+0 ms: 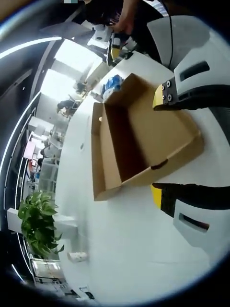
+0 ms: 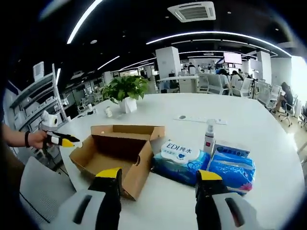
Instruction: Operate the shoe box by opening the lid, removing the specified soft item, and placing it in the target area until the item is outside and the box remains undamaged.
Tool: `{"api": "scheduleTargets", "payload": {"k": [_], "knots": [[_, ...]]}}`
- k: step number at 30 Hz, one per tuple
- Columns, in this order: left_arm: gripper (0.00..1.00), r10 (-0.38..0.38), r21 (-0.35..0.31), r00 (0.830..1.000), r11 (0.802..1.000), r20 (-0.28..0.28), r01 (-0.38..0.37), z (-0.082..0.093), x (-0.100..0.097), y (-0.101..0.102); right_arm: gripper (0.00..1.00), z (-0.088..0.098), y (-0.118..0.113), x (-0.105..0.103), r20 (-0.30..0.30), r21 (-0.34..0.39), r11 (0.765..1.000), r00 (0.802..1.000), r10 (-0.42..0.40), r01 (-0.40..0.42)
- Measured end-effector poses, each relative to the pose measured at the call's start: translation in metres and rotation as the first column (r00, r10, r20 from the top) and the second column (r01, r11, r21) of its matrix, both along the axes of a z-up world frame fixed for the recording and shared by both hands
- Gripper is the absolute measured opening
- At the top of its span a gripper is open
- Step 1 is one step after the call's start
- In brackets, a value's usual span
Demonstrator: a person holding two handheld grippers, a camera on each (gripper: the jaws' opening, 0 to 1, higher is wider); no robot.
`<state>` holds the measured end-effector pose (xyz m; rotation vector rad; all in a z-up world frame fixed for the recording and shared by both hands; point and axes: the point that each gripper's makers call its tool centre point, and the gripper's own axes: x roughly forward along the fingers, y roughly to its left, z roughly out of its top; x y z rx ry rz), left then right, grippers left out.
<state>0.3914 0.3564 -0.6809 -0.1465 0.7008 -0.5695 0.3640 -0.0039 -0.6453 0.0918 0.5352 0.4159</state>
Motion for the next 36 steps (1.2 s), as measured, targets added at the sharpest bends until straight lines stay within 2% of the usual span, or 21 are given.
{"api": "scheduleTargets", "payload": {"k": [7,15,17,19,20,29,36], "knots": [[0.61,0.030,0.032,0.999,0.999,-0.018,-0.030,-0.008,-0.001,0.003,0.62,-0.005,0.005,-0.014,-0.002,0.024,1.000,1.000,-0.014,0.014],[0.57,0.095,0.078,0.990,0.993,-0.101,-0.087,-0.029,-0.009,0.004,0.62,-0.008,0.015,-0.023,-0.004,0.051,0.998,0.999,-0.031,0.032],[0.55,0.110,0.106,0.987,0.990,-0.119,-0.098,-0.035,-0.013,0.004,0.62,-0.007,0.017,-0.025,-0.002,0.058,0.997,0.999,-0.043,0.043],[0.51,0.101,0.160,0.988,0.984,-0.114,-0.082,-0.040,-0.016,0.004,0.61,-0.006,0.017,-0.026,0.004,0.070,0.996,0.999,-0.054,0.053],[0.49,0.103,0.166,0.988,0.983,-0.114,-0.083,-0.041,-0.016,0.003,0.61,-0.006,0.017,-0.027,0.004,0.071,0.996,0.998,-0.058,0.057],[0.27,0.189,0.153,0.969,0.974,-0.161,-0.165,-0.057,-0.011,0.012,0.60,-0.010,0.022,-0.036,-0.006,0.088,0.993,0.997,-0.080,0.080],[0.18,0.253,0.152,0.949,0.962,-0.186,-0.226,-0.060,-0.009,0.016,0.58,-0.008,0.022,-0.037,-0.003,0.073,0.993,0.996,-0.093,0.093]]}}
